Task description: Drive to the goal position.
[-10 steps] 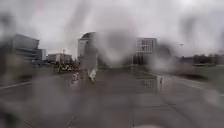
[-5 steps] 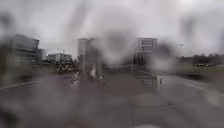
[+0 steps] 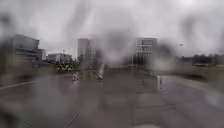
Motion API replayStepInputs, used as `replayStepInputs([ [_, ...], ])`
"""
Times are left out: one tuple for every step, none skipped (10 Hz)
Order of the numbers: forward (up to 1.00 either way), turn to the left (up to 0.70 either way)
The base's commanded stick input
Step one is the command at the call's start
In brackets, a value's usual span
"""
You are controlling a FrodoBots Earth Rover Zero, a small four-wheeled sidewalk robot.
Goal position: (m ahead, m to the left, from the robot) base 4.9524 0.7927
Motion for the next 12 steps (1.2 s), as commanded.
replayStepInputs([
  [0.07, 0.0],
  [0.07, 0.0],
  [0.07, 0.0],
  [0.07, 0.0],
  [0.07, 0.0],
  [0.07, 0.0],
  [0.07, 0.0],
  [0.07, 0.0],
  [0.07, 0.0],
  [0.07, 0.0],
  [0.07, 0.0],
  [0.07, 0.0],
])
